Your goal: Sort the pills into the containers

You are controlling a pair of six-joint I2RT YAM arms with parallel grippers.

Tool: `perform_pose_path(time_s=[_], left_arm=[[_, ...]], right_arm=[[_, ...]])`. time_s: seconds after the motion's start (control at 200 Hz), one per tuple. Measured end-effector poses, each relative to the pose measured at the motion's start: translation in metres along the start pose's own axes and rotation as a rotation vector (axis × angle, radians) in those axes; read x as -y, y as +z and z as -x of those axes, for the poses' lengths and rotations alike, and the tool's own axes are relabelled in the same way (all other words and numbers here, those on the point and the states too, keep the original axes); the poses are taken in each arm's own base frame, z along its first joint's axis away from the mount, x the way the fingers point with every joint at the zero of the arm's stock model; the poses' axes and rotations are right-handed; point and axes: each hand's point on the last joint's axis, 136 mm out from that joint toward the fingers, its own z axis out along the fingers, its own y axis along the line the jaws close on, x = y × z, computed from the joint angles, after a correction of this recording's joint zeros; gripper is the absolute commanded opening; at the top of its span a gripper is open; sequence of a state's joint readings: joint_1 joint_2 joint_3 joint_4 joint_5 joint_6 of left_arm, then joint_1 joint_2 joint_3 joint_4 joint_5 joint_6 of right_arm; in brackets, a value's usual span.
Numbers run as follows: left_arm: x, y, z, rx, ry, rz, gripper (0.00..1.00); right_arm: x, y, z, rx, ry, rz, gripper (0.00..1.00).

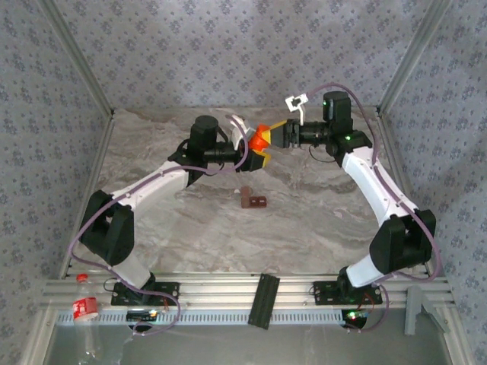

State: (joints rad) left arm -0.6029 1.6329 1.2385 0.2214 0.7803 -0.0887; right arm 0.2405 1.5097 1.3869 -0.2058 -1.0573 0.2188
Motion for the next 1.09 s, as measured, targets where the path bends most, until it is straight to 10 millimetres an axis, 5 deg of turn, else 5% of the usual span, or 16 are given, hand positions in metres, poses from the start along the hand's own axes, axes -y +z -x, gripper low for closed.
perform_pose_path(time_s=[0.115,0.4,1.094], left_arm=[[-0.004,-0.001,0.002,0.009,0.01,0.019,0.0],[-0.012,-0.002,0.003,0.01,0.086,0.062,0.0],[-0.014,-0.003,0.0,-0.004,0.116,0.074,0.0]], right_arm=[[0.012,-0.011,0.001,0.033,0.054,-0.031,0.83],[0.03,-0.031,0.015,0.147,0.303,-0.246,0.85],[0.013,0.014,0.01,0.109,0.458,-0.325,0.82]])
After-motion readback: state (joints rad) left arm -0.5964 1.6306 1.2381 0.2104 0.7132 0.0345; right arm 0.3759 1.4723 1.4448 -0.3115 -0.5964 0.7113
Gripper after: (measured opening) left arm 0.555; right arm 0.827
